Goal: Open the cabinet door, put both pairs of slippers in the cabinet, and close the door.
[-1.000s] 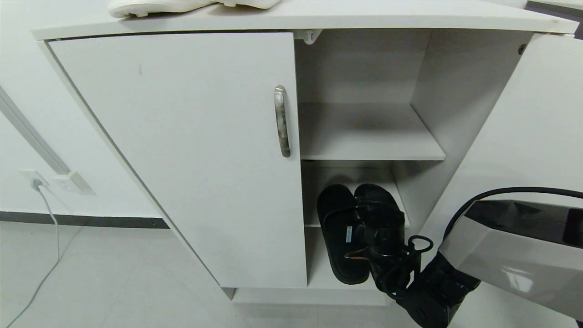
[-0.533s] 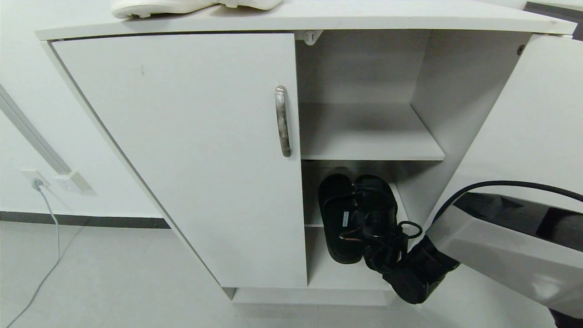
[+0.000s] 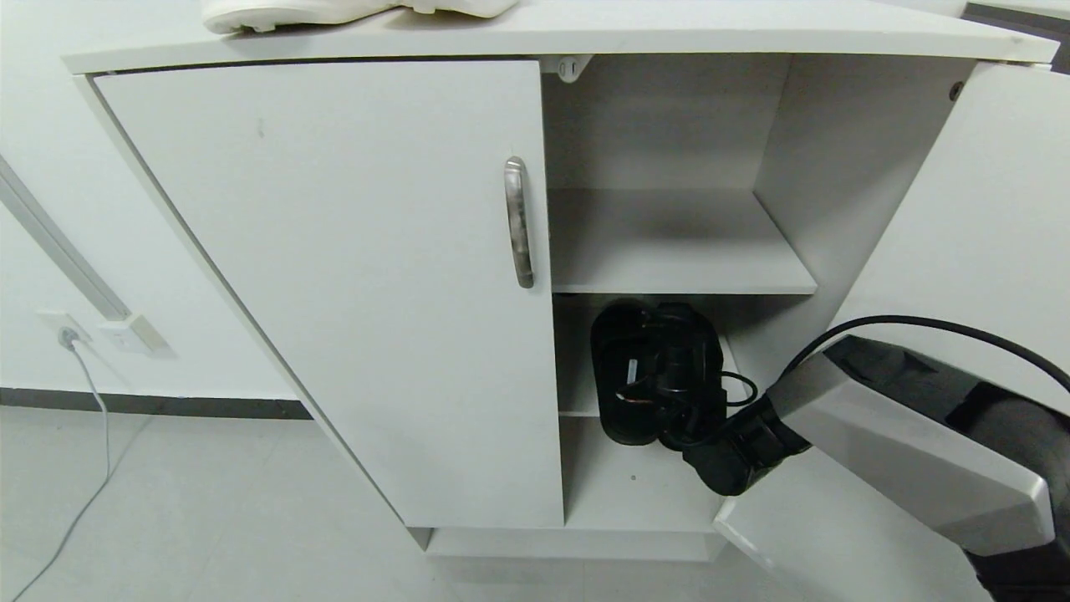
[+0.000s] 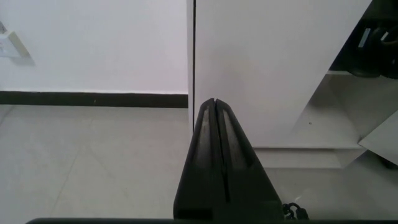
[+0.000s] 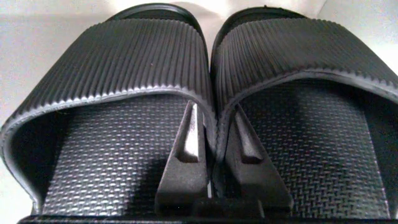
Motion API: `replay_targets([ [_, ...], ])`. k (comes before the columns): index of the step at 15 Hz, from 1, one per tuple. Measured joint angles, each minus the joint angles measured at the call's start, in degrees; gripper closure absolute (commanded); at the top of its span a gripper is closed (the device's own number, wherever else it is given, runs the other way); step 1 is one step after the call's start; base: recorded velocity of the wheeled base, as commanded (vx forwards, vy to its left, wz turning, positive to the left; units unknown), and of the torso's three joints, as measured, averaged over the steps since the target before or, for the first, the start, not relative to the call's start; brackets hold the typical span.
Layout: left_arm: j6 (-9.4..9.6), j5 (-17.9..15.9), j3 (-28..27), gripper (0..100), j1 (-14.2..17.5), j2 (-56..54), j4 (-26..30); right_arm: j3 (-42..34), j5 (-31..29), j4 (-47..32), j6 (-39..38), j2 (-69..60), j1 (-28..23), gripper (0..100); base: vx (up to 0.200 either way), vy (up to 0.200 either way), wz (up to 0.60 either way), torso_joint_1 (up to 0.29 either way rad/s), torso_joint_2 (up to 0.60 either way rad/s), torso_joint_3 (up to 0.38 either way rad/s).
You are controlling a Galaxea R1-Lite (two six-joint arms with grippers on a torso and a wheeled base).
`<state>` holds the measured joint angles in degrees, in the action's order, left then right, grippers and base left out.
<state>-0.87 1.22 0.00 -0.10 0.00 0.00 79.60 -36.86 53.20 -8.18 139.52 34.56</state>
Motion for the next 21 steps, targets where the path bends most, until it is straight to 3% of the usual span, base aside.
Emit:
replay_targets([
  [8, 0.0, 0.0, 0.0, 100, 0.0, 0.0, 0.0, 9.6, 0.0, -5.7, 0.0, 3.6, -1.0, 100, 0.0, 0.0, 0.0, 0.0, 0.0, 0.0],
  [16, 0.0, 0.1, 0.0, 100, 0.0, 0.0, 0.0, 10.8, 0.0, -6.0, -0.2, 5.0, -1.2, 100, 0.0, 0.0, 0.0, 0.0, 0.0, 0.0],
  [17, 0.0, 0.1, 0.0, 100, 0.0, 0.0, 0.0, 10.9, 0.0, -6.1, -0.2, 5.1, -1.2, 0, 0.0, 0.0, 0.0, 0.0, 0.0, 0.0],
  [21, 0.0, 0.1, 0.0, 100, 0.0, 0.0, 0.0, 10.5, 0.0, -6.4, -0.2, 5.4, -1.2, 0, 0.0, 0.0, 0.0, 0.0, 0.0, 0.0],
])
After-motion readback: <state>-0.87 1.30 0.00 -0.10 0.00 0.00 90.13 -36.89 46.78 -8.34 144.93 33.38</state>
